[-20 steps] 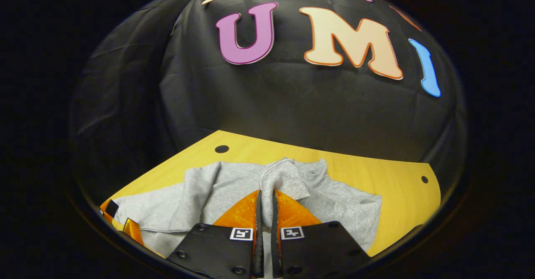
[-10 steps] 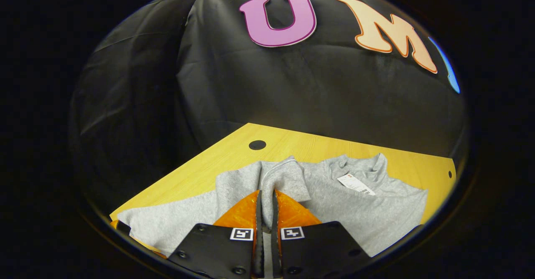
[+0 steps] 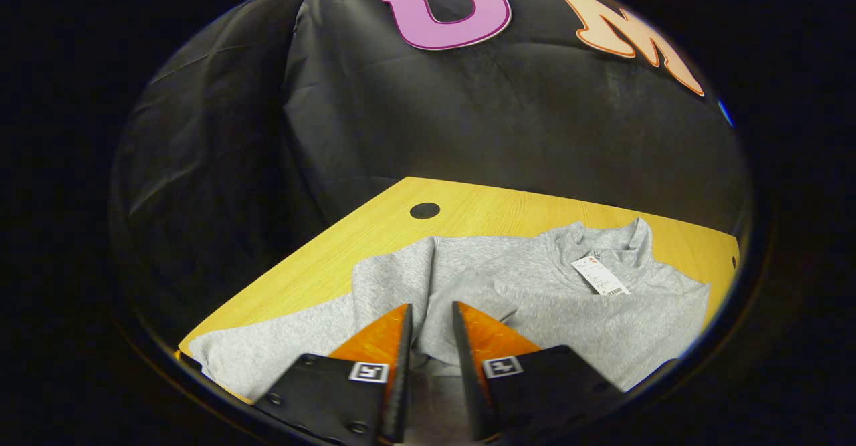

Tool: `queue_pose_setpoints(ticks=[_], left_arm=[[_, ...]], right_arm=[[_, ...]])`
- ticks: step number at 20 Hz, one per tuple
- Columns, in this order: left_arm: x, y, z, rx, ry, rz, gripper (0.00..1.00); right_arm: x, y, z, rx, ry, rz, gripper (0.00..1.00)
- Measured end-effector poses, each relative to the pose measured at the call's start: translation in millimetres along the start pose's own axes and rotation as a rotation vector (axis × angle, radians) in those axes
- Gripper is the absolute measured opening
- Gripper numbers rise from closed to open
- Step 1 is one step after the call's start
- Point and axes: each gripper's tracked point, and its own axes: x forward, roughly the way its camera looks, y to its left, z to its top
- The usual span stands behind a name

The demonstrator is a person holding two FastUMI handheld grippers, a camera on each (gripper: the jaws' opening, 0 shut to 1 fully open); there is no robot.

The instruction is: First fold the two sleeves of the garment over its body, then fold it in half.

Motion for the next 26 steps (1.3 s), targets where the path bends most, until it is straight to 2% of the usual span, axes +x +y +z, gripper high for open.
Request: queue_pose_setpoints(ticks=[2,4,6,8,9,11,12,14,19,23,26], left_arm=[[0,0,0,0.0,0.0,0.0,0.94],[0,0,0,0.0,0.0,0.0,0.94],[0,0,0,0.0,0.0,0.0,0.94],[0,0,-1,0.001,0.001,0.0,0.94],[1,0,-2,0.002,0.001,0.0,0.94],[1,0,-1,0.001,0.0,0.0,0.94],[1,1,-1,0.002,0.001,0.002,0.94],[1,0,-1,0.002,0.001,0.003,0.94],[2,3,-2,0.007,0.004,0.014,0.93],[2,15,-11,0.072,0.056,0.044,0.94],[0,27,-1,0.109,0.065,0.052,0.93]], right_arm=[[-5,7,5,-0.005,-0.011,0.019,0.78],[-11,7,10,-0.036,-0.025,0.018,0.96],[-20,6,15,-0.063,-0.041,0.018,0.99],[-35,4,24,-0.073,-0.073,0.028,0.96],[-45,2,28,-0.07,-0.091,0.035,0.99],[-68,-13,37,-0.067,-0.132,0.025,0.99],[-80,-23,38,-0.066,-0.153,0.014,0.96],[-106,-46,36,-0.065,-0.185,-0.011,0.99],[-175,-103,16,-0.058,-0.25,-0.083,0.99],[-219,-143,-9,-0.025,-0.288,-0.138,0.99],[-246,-171,-28,-0.013,-0.317,-0.19,0.99]])
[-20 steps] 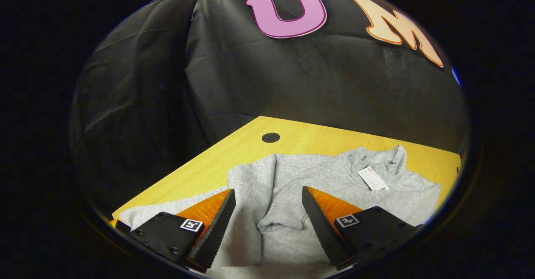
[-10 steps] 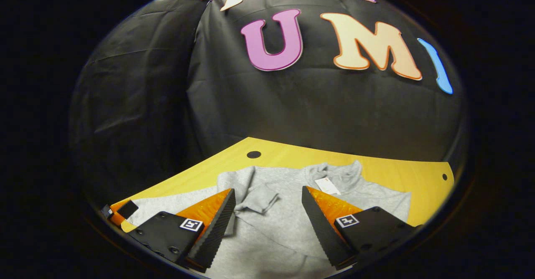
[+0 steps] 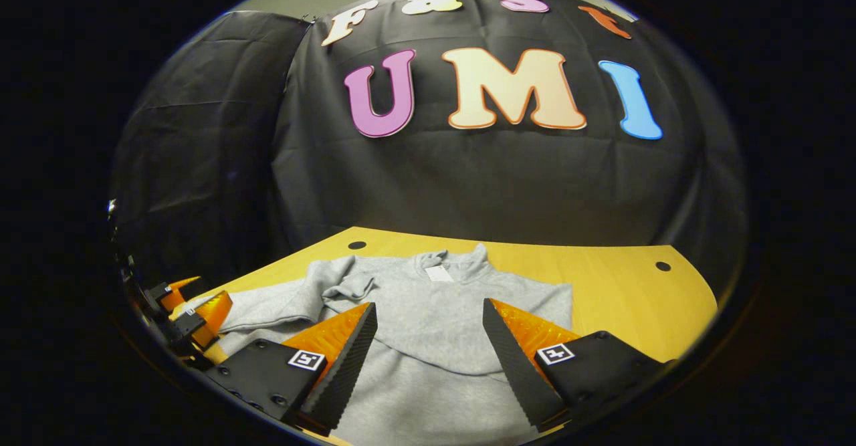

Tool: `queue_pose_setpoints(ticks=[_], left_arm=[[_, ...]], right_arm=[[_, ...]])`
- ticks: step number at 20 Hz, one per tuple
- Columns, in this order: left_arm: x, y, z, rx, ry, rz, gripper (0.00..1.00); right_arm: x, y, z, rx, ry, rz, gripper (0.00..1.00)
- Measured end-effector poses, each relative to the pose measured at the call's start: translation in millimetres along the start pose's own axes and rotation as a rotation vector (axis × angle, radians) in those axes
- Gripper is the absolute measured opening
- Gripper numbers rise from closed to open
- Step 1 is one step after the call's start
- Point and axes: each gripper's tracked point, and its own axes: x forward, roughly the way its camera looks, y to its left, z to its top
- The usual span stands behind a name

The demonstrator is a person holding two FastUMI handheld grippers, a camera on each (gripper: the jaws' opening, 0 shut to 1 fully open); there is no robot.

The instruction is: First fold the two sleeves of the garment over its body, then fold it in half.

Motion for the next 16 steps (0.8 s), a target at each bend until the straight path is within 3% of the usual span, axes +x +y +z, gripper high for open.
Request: queue_pose_setpoints(ticks=[6,7,8,9,16], left_arm=[[-10,35,4,0.11,0.077,-0.044,0.91],[-12,39,-1,0.111,0.108,-0.06,0.9],[-14,43,-7,0.11,0.147,-0.075,0.94],[-16,51,-15,0.11,0.184,-0.081,0.9],[-25,85,-75,0.097,0.4,-0.064,0.91]], right_arm=[[-40,-55,-28,-0.026,-0.033,-0.113,0.99],[-46,-62,-30,-0.027,-0.04,-0.127,0.96],[-52,-68,-32,-0.027,-0.046,-0.139,0.99],[-58,-73,-33,-0.026,-0.055,-0.146,0.99],[-89,-101,-38,-0.047,-0.118,-0.208,0.99]])
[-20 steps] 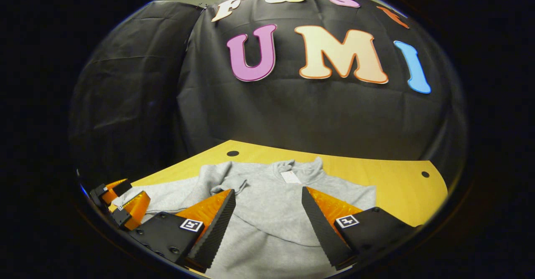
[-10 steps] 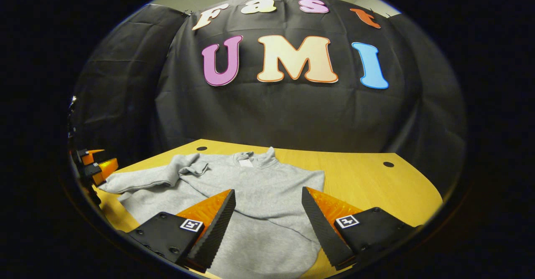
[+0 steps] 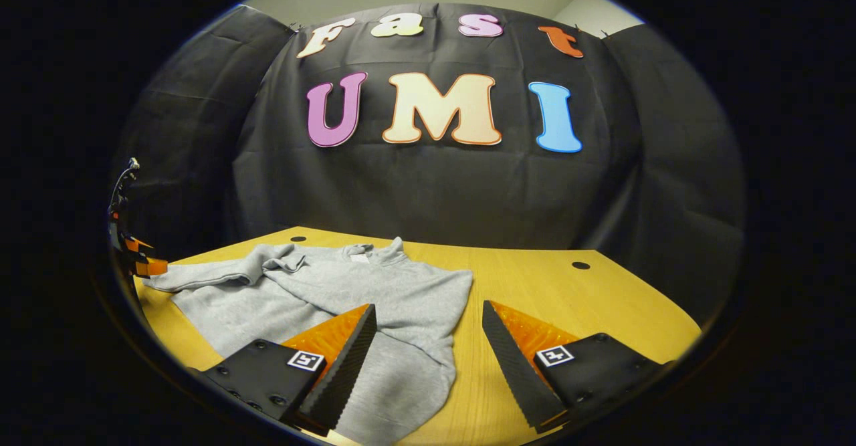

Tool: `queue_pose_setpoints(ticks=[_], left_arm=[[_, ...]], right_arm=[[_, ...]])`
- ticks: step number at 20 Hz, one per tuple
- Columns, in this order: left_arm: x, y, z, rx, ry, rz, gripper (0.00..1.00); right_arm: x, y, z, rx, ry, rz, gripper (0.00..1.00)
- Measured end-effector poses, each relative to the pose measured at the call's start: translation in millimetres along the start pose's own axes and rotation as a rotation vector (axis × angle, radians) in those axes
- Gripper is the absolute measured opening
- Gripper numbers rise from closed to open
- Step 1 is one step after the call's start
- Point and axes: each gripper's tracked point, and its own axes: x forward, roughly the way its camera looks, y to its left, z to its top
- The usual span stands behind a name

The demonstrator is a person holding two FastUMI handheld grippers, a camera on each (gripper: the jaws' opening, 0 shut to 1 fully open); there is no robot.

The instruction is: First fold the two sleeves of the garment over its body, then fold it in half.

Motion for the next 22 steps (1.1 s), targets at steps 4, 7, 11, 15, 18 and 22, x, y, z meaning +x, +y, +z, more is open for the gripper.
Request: queue_pose_setpoints(ticks=[4,7,11,15,18,22], left_arm=[[12,3,-27,-0.027,0.1,-0.011,0.9],[7,7,-33,-0.047,0.114,-0.012,0.92],[10,2,-36,-0.052,0.136,-0.029,0.93],[12,-2,-39,-0.105,0.139,-0.055,0.92],[12,-11,-40,-0.139,0.138,-0.089,0.88],[11,-17,-39,-0.157,0.134,-0.109,0.59]], right_arm=[[-7,-7,0,0.019,-0.027,-0.01,0.99],[-10,-17,4,-0.012,-0.048,-0.042,0.98],[-14,-21,10,-0.004,-0.064,-0.05,0.98],[-15,-24,10,-0.009,-0.068,-0.056,0.98],[-14,-22,9,-0.009,-0.068,-0.05,0.98],[-14,-22,6,-0.008,-0.06,-0.048,0.98]])
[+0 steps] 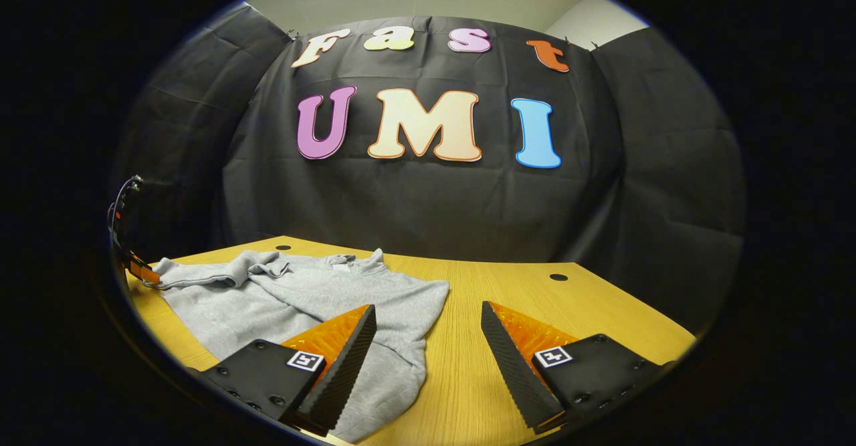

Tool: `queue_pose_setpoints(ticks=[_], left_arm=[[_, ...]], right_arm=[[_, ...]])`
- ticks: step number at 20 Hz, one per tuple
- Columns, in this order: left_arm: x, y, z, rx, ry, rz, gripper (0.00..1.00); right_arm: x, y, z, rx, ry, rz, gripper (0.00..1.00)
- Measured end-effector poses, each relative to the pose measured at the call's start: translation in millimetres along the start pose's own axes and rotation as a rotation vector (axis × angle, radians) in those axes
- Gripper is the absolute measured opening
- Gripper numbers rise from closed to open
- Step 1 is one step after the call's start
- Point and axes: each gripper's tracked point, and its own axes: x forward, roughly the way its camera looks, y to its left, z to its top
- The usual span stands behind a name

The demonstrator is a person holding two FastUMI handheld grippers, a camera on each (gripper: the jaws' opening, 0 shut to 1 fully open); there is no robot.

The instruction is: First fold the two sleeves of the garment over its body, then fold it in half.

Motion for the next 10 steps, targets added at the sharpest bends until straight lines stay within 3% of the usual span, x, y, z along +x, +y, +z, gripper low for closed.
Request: queue_pose_setpoints(ticks=[2,5,10], left_arm=[[0.8,0.1,2.6,-0.012,-0.016,0.012,0.44],[6.8,-2.3,3.1,-0.018,-0.037,0.006,0.07],[7.4,-2.0,4.0,-0.019,-0.045,0.003,0.0]], right_arm=[[0.6,-0.4,-1.2,0.0,0.003,0.001,0.98],[-0.1,-1.8,-0.3,0.004,0.003,0.002,0.98],[-1.8,-4.4,3.3,0.012,-0.006,-0.001,0.98]])
